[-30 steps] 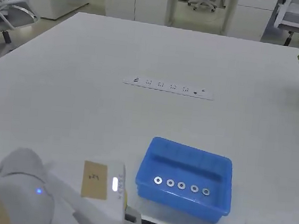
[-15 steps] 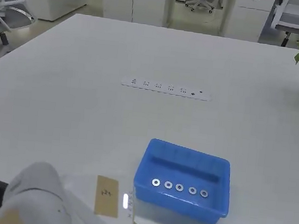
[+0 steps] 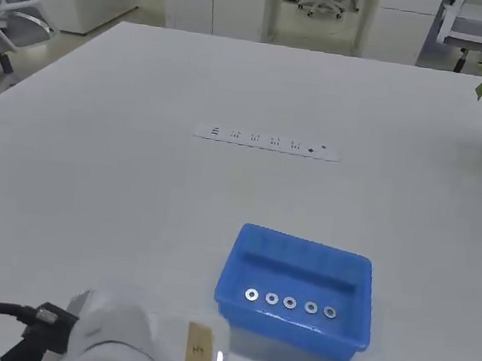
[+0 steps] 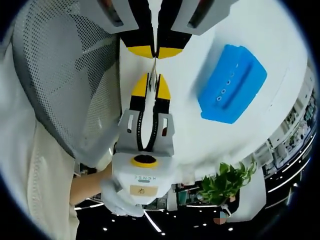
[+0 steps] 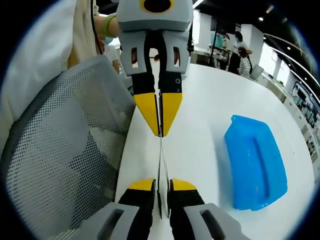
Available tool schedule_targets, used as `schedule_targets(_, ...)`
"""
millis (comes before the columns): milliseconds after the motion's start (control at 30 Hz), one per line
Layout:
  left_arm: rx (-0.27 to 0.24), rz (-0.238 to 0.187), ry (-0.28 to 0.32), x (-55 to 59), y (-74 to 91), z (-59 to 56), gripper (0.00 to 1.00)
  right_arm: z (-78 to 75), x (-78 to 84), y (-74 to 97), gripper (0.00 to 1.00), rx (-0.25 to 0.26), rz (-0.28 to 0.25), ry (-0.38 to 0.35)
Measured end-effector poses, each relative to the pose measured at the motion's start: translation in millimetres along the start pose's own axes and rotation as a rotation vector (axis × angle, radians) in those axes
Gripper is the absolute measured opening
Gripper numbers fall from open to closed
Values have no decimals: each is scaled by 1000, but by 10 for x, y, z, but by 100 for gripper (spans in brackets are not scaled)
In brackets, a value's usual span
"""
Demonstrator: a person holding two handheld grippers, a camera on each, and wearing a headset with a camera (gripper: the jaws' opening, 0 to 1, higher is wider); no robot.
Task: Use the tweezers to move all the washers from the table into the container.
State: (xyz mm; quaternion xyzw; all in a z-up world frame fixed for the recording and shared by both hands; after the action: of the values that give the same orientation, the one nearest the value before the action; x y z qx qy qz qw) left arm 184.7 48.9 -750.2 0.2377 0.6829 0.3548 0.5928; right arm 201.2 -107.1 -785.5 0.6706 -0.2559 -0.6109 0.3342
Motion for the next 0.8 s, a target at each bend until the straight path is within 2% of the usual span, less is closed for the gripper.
schedule_targets(200, 9, 99, -17, 111, -93, 56, 0, 28, 65, 22, 18, 37, -23, -40)
schedule_targets(400, 22, 184, -27, 165, -205, 100, 0, 56, 159, 225, 31, 136, -126, -152)
schedule_targets(500, 31, 222, -38, 186, -262, 116, 0, 80, 238, 426, 38, 222, -178, -219)
schedule_targets(567, 37, 239, -36, 189, -275, 116, 0, 99, 277, 541, 44, 271, -200, -243)
schedule_targets(733, 53, 280, -29, 217, -314, 128, 0, 182, 426, 912, 59, 433, -251, -325)
schedule_targets(767, 56, 292, -29, 224, -322, 134, 0, 188, 434, 936, 62, 444, -256, -328)
schedule_targets(800, 57, 300, -31, 226, -325, 137, 0, 211, 480, 1005, 66, 485, -276, -343)
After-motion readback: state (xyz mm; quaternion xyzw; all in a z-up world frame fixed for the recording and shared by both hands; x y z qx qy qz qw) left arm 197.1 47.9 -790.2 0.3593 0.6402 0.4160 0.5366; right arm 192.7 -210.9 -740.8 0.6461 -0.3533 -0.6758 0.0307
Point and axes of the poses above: the centre of the closed fingertips' face, and the gripper's own axes: y roughly backward along the fingers, z roughly to its left, x roughly out of its underside, the point moved 10 cm from there along y, roughly backward along the fingers, and after that the axes turned 3 degrees about y, right-handed, at the moved point
